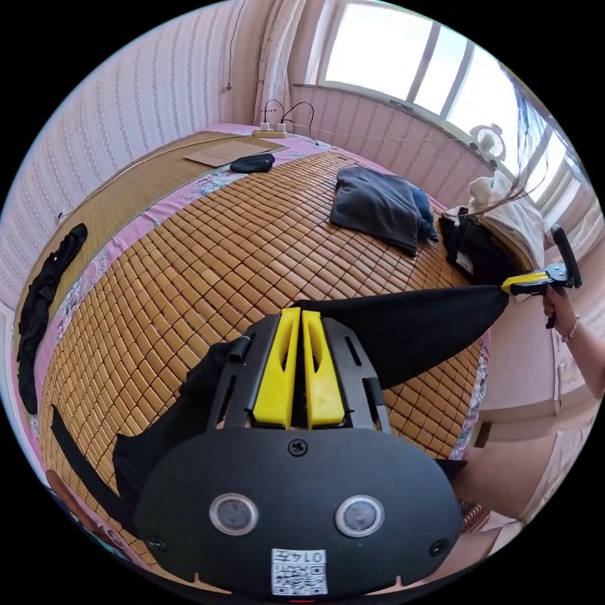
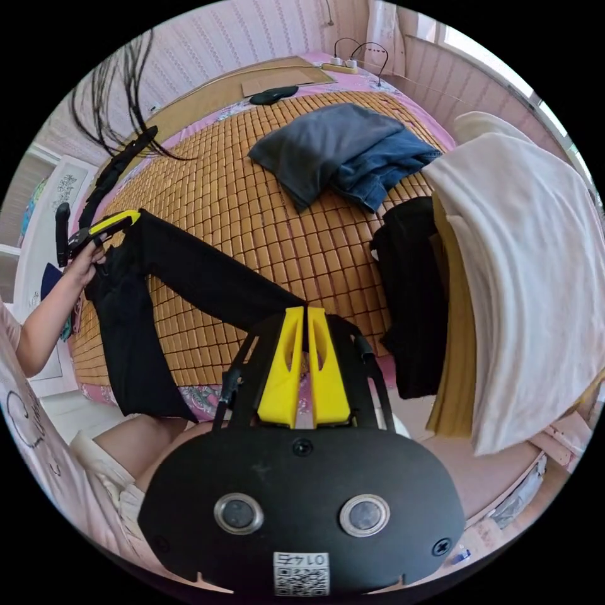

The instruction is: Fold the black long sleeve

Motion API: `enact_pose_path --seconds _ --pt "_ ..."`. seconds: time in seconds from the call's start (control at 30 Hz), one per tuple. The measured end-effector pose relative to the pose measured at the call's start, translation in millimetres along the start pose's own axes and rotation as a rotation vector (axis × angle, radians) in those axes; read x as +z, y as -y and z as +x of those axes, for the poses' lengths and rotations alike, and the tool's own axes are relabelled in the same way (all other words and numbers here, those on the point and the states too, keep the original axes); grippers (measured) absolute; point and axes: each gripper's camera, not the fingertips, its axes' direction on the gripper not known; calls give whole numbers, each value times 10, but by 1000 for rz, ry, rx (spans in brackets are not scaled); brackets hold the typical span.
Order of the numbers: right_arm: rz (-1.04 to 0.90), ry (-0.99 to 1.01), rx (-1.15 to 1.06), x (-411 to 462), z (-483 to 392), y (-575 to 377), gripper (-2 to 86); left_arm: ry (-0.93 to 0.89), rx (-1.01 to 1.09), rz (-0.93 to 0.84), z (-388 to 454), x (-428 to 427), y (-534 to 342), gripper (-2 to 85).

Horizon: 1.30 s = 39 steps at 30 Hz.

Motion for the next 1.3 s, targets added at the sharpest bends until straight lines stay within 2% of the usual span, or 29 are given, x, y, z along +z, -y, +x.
enact_pose_path --seconds 0.13,0.23,0.33,0.53,0.6,0.7,0.77,0.87,0.93,1.03,1.13,1.3 --pt "-137 -29 -1 811 233 528 11 30 -85 -110 -140 692 98 -9" --pt "-132 -64 16 907 268 585 21 74 -97 -215 -100 1065 116 -9" --pt "-65 -80 47 709 289 444 49 111 -60 -203 -7 1099 115 -9" --pt "-80 -13 118 727 365 41 85 152 -164 -160 -90 1008 71 0" --pt "-86 12 126 770 380 4 89 204 -141 -133 -18 863 100 3" --pt "-52 20 132 708 374 -66 90 263 7 -73 368 546 238 -2" --pt "-48 22 136 659 357 -172 89 101 207 -67 943 543 415 -5" --pt "-42 53 147 603 355 -354 87 -117 389 -91 1901 932 646 9" --pt "-41 73 162 573 381 -472 85 -187 488 -92 2494 1217 774 32" --pt "-37 118 178 517 451 -662 80 -250 573 -118 3206 1686 1007 63" --pt "-41 122 178 475 543 -837 79 -282 647 -242 3648 2149 1080 73" --pt "-31 159 196 391 783 -1086 77 -310 709 -209 3730 1992 890 -1"
